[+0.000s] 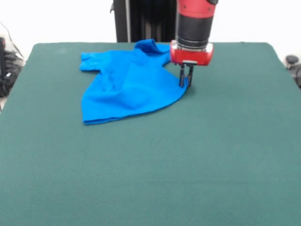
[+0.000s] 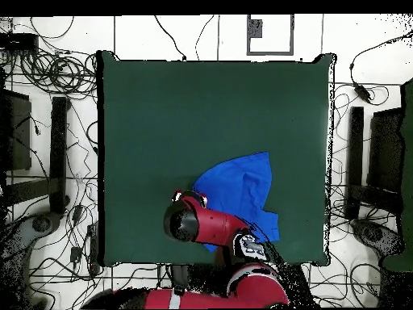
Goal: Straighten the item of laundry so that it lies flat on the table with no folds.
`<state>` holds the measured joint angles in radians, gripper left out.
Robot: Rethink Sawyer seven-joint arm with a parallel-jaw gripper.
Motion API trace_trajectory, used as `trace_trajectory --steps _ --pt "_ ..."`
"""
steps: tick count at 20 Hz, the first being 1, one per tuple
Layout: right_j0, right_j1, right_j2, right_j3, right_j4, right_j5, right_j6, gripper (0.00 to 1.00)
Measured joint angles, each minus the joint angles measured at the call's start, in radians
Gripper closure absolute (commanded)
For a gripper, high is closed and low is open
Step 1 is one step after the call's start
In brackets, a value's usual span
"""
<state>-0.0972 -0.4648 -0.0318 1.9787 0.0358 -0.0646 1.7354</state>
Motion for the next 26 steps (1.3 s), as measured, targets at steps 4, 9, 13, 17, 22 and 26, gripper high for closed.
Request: trace_trajectory --steps 4,9,13,17,22,26 --pt "0.001 -0.025 -0.002 -0.020 0.011 0.053 0.000 1.00" --pt "0.001 -0.061 -0.004 -0.048 0.021 0.122 0.000 1.00" --pt "0.001 -0.081 -0.004 -0.066 0.021 0.164 0.000 1.00" --pt "0.001 -0.097 -0.004 -0.083 0.020 0.199 0.000 1.00" --pt "0.000 -0.113 -0.004 -0.102 0.020 0.230 0.000 1.00" --pt "0.001 -0.114 -0.005 -0.120 0.020 0.253 0.000 1.00"
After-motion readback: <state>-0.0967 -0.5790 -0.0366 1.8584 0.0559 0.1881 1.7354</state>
